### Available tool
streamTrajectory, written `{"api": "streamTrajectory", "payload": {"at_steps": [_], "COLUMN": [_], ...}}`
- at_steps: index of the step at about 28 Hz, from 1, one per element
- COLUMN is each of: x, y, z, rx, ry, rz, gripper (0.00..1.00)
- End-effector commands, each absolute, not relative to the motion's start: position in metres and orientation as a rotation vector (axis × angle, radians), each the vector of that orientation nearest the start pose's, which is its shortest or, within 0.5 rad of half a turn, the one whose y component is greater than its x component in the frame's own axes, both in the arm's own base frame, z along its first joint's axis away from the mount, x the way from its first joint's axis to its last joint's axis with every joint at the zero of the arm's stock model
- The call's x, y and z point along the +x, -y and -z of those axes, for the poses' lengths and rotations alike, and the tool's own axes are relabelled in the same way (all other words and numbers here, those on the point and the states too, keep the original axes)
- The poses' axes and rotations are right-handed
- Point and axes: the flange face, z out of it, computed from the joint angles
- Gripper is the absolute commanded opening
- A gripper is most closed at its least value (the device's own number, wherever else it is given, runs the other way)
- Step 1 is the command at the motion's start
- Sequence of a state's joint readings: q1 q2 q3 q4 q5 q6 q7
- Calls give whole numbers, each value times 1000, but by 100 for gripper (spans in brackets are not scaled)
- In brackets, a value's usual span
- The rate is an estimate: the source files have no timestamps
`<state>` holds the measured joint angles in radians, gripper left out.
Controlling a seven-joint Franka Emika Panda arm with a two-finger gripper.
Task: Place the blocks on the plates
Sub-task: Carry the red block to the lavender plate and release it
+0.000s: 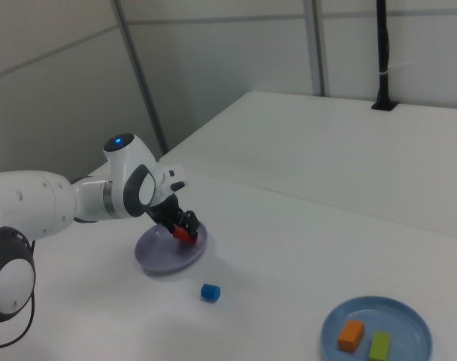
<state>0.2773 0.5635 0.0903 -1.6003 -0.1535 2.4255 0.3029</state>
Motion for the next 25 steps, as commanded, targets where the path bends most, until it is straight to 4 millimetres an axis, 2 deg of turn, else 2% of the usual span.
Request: {"api": "streamTrajectory", "payload": {"at_steps": [1, 4, 8, 10, 13, 15, 19, 21, 25], "x": [672, 672, 668, 664, 659, 656, 648, 644, 639], "y": [-250, -250, -246, -232, -223, -203, -185, -164, -144], "z": [-332, -334, -352, -365, -375, -375, -374, -371, -362], "rx": [-3087, -3087, -3103, -3148, -3180, -3206, -3217, -3226, -3235], "ry": [208, 204, 194, 175, 160, 136, 191, 230, 303], "rz": [460, 460, 438, 354, 288, 225, 163, 106, 13], "gripper": [100, 100, 100, 100, 100, 100, 100, 100, 100]}}
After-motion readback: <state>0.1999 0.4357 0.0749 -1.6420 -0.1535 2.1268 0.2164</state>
